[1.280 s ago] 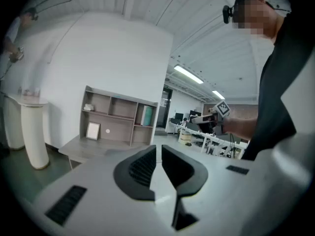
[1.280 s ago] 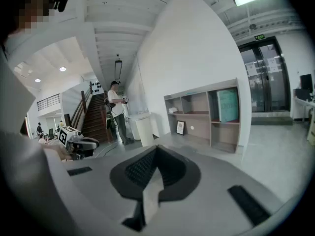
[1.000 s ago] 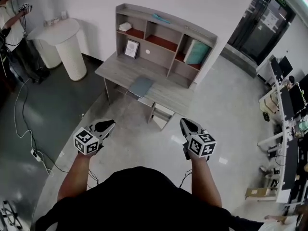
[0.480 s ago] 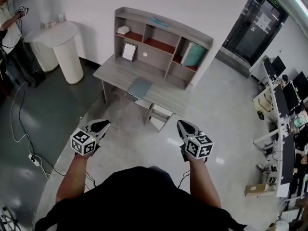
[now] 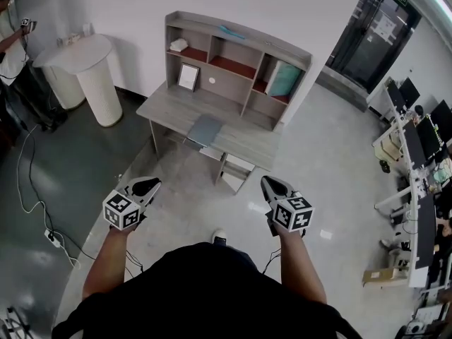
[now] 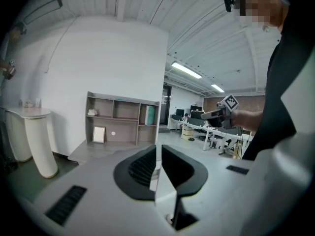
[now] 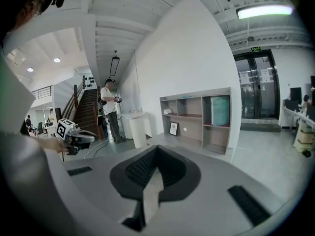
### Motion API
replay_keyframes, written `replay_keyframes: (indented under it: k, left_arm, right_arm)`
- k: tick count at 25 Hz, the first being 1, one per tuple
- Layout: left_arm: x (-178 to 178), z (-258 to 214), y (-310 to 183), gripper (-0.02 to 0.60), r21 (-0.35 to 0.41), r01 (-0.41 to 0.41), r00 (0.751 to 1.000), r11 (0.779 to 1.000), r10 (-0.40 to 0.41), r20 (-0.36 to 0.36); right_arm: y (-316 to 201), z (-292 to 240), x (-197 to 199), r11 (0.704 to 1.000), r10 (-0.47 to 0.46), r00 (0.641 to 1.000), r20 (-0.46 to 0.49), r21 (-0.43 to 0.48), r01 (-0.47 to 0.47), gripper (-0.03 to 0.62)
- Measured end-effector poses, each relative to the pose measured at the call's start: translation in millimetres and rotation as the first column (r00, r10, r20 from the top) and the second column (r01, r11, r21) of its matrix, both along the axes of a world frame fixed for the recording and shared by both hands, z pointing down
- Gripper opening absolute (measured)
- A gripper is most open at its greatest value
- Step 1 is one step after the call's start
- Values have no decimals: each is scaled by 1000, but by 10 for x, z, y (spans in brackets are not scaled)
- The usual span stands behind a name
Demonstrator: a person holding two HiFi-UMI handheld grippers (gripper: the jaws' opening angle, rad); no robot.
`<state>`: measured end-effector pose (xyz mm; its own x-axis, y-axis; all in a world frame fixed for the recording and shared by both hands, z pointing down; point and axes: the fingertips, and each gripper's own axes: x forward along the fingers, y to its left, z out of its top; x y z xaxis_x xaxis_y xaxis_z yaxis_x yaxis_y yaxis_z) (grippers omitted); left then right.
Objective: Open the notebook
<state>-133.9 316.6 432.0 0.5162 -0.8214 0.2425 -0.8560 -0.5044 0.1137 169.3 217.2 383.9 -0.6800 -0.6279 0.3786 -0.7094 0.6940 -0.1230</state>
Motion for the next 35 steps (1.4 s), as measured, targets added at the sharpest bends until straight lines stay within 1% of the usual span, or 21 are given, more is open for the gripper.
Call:
replay_keyframes:
  k: [4,9,13,24,35]
  left_arm:
    - [-44,43,-64,41,-11,18,1000,1000,-18,-9]
    - [-8,125,-180,41,-31,15,1000,999,-16,-13]
    - [39,165,-330,41,-46,14,999,999,-15,-29]
    - [220,322,-730,41,-82,-8,1000,997,6,-27]
    - [219,401,-1147,41,-106,29,999,994,-33,-38]
  right_arm:
    - [-96,48,-65,1000,-18,1000,-13,-4,18,2]
    - [-206,123,-121,999,-38,999,-23,-14,38,2]
    - [-342,178,-65,999,-28,999,-24,-32,28,2]
    - [-731,336,84,998,-15,1000,-22,-68,14,2]
    - [-1161,482,39,993,-60,998,-30,-108,56,2]
